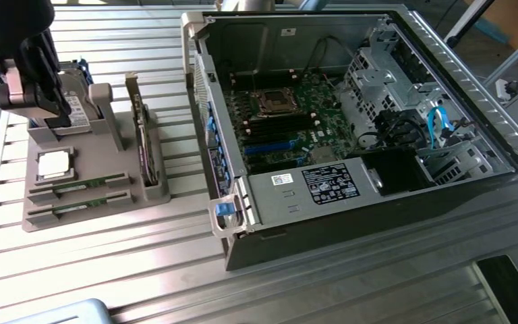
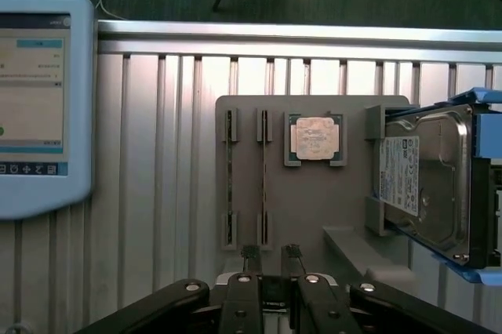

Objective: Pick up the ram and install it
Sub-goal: 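Pick up the ram and move it above insertion slot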

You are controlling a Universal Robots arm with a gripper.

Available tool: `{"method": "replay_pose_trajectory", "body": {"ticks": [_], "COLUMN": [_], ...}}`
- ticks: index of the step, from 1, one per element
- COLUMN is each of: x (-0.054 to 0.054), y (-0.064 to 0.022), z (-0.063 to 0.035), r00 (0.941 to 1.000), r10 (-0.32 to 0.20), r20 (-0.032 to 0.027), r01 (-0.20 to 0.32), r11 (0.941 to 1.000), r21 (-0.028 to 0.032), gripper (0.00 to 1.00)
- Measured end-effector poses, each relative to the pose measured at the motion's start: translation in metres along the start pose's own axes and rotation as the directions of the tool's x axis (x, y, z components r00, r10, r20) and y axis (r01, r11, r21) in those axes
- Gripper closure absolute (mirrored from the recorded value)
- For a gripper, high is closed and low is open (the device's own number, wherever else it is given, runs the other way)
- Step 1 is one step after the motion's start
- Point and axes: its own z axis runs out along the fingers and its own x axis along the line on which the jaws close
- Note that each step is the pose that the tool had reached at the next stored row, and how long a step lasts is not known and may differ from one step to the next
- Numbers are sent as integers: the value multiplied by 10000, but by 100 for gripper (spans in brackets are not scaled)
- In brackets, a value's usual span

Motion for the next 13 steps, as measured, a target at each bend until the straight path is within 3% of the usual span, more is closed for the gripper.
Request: {"method": "replay_pose_trajectory", "body": {"ticks": [9,13], "x": [58,92], "y": [0,-1], "z": [128,234], "r00": [10000,10000], "r10": [0,0], "r20": [1,0], "r01": [0,0], "r11": [10000,10000], "r21": [1,1], "gripper": [75,75]}}
